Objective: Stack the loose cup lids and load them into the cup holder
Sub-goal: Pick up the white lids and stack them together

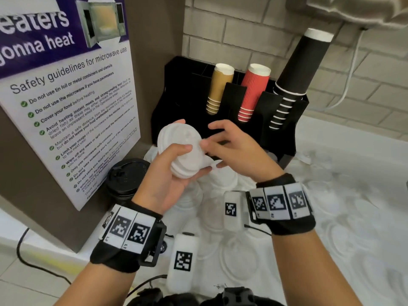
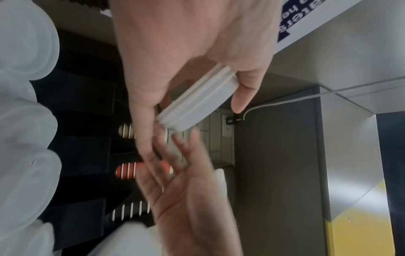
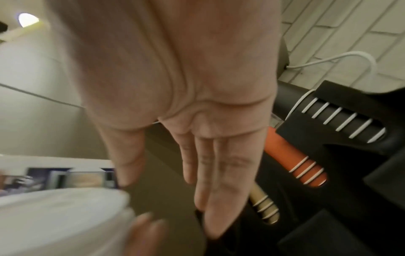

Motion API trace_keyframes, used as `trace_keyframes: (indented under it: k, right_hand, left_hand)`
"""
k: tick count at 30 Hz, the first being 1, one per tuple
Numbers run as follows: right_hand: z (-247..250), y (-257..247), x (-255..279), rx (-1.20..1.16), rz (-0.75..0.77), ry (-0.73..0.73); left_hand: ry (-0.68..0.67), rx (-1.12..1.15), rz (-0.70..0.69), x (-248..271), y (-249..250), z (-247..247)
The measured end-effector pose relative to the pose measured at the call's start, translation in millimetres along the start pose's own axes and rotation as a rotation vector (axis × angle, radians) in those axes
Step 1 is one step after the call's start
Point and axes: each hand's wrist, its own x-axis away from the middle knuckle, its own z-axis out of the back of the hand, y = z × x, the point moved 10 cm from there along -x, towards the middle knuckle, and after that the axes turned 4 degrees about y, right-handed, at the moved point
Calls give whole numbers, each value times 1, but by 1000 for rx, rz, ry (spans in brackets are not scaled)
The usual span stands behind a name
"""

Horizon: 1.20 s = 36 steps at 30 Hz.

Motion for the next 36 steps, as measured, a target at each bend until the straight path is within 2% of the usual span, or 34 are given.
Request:
trace_keyframes:
  k: [2,4,8,10,16,18,20,23,25,28,36]
  right_hand:
    - [16,9,-13,144,9,65]
    - [21,27,-25,345,-14,17]
    - [-11,79,-28,802,-108,-358]
    - [-21,95,-26,880,-130,-424]
    - [-25,102,-30,906,-116,-376]
    - [-14,91,-31,852,-101,-315]
    - [5,68,-29,675,-60,-196]
    - [27,26,-8,118,31,-48]
    - [24,-1,11,-153,116,-59]
    - [7,-24,29,-242,210,-105]
    - [-10,-31,34,-235,239,-84]
  left_hand:
    - [40,49,-13,0,7,9]
    - [54,101,-22,0,13,15]
    - [51,135,-21,0,15,19]
    - [43,116,-11,-1,13,18]
    - [74,59,10,-3,5,21]
    - [75,53,4,-4,4,21]
    - [78,38,-9,-5,4,21]
    - [70,22,-11,-6,4,18]
    - [54,5,-4,-7,4,14]
    - [21,-48,-8,-8,4,6]
    - [-24,-159,-2,-9,-1,-1]
